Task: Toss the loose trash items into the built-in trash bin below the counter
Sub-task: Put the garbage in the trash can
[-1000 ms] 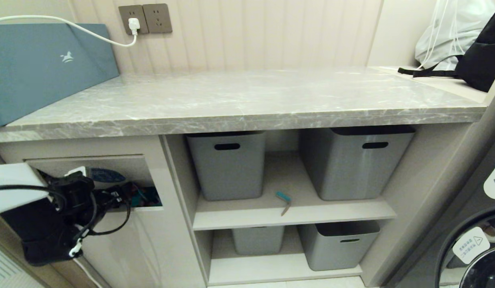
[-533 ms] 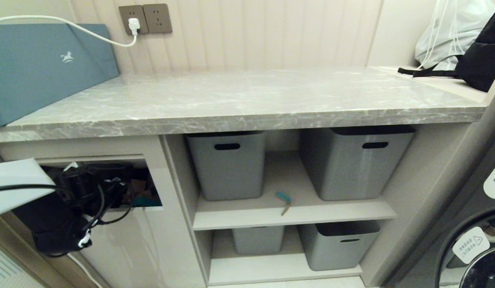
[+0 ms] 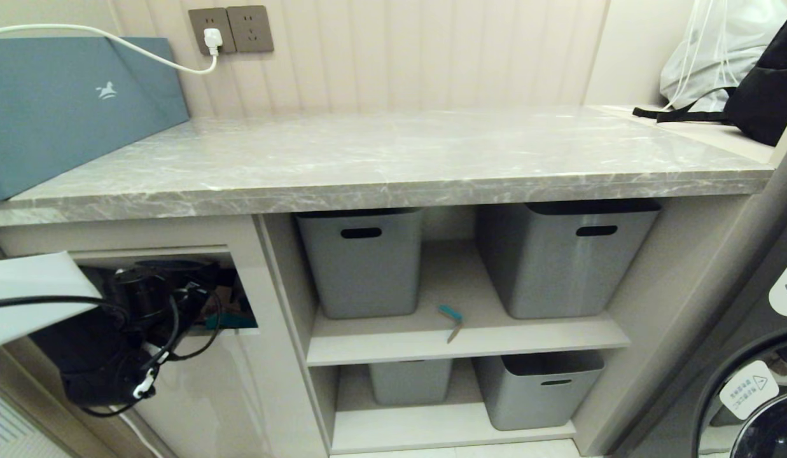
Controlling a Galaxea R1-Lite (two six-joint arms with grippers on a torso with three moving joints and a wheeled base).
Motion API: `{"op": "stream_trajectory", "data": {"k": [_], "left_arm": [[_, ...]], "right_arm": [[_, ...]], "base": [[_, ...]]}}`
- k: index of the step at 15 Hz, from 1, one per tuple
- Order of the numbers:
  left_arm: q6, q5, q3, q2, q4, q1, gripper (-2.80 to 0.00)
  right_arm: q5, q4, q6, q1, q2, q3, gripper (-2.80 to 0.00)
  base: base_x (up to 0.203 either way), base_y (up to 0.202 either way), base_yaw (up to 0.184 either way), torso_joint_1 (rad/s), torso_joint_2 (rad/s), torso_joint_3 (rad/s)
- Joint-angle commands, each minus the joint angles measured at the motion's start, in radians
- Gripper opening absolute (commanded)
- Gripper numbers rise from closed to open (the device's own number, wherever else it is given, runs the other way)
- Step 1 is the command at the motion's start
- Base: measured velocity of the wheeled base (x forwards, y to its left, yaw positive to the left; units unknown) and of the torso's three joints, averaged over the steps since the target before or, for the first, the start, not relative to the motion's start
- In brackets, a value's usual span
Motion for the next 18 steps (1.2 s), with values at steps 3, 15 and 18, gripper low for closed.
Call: {"op": "stream_trajectory", "data": {"k": [3,15,18], "left_arm": [[0.114,-0.007,0.095,-0.068,-0.007,-0.001,0.00],[0.791,-0.026,0.405,-0.418,-0.013,0.021,-2.80],[0.876,-0.042,0.466,-0.540,-0.012,-0.007,-2.80]], "right_arm": [[0.000,0.000,0.000,0.000,0.000,0.000,-2.80],[0.000,0.000,0.000,0.000,0.000,0.000,-2.80],[0.000,0.000,0.000,0.000,0.000,0.000,-2.80]], "base": [[0.000,0.000,0.000,0.000,0.00,0.000],[0.000,0.000,0.000,0.000,0.00,0.000],[0.000,0.000,0.000,0.000,0.00,0.000]]}}
